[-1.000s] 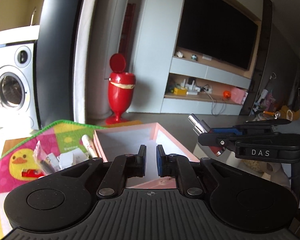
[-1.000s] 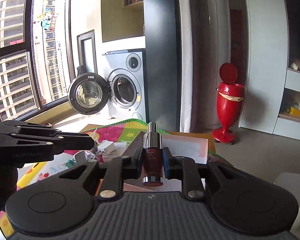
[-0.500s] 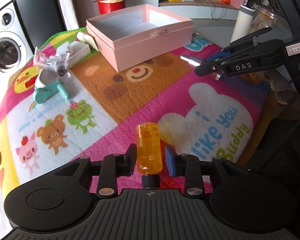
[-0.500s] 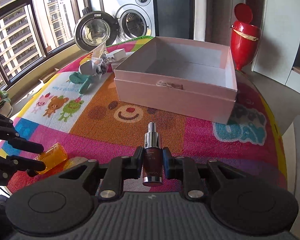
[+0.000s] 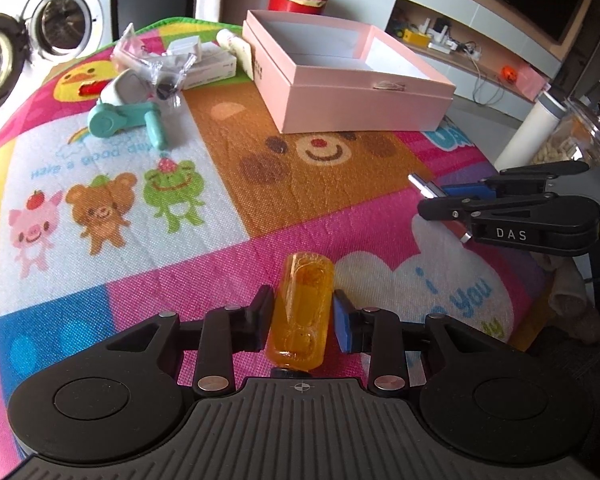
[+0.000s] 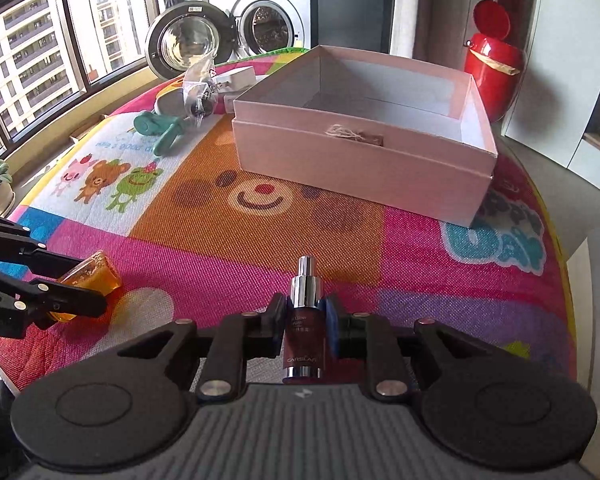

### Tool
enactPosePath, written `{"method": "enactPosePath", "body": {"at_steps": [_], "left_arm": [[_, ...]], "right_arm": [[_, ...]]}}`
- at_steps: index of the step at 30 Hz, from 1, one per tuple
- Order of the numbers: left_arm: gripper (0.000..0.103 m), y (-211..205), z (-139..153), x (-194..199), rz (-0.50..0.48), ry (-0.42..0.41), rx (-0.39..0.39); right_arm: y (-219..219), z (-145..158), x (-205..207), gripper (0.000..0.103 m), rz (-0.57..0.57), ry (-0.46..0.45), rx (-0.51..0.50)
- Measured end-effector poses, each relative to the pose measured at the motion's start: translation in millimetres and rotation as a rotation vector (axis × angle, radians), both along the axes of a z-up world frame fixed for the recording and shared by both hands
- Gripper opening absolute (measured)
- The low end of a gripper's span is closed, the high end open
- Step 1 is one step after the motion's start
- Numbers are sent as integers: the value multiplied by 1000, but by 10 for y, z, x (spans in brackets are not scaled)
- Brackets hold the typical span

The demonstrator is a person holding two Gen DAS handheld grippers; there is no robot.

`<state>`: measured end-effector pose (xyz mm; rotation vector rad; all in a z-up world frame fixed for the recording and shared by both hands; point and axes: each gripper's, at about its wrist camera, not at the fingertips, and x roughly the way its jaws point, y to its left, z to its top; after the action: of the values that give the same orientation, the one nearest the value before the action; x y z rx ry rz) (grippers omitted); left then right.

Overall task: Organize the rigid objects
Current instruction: 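Lower both bottles into the pink box and open both grippers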

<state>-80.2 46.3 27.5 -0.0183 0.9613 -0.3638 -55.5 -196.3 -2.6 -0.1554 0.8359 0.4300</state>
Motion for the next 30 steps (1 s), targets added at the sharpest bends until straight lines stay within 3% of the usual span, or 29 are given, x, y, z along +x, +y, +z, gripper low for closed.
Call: {"method": "enactPosePath", "body": {"at_steps": [6, 12, 16, 18, 22, 27, 30], "left_arm": [[32, -98, -25, -127, -12, -95, 45], [32, -145, 79, -19, -46, -119, -60], [32, -244, 405, 246, -66, -236, -124], [32, -292, 685, 472, -57, -333, -162], [32, -411, 1115, 989, -37, -459, -211], [33, -566, 1185, 1595, -22, -471, -304], [31, -599, 1022, 1817, 10, -401, -256]], "right_arm": [[64, 1, -18, 20, 39, -37, -37], [-45, 235, -45, 20, 49, -75, -1], [-190, 743, 25, 20, 6, -223, 63], [-242, 1004, 122, 20, -22, -303, 81], [-281, 1329, 428, 20, -71, -407, 97], [-227, 1362, 989, 20, -98, -397, 111], [-201, 1227, 1227, 27, -151, -354, 73]]}}
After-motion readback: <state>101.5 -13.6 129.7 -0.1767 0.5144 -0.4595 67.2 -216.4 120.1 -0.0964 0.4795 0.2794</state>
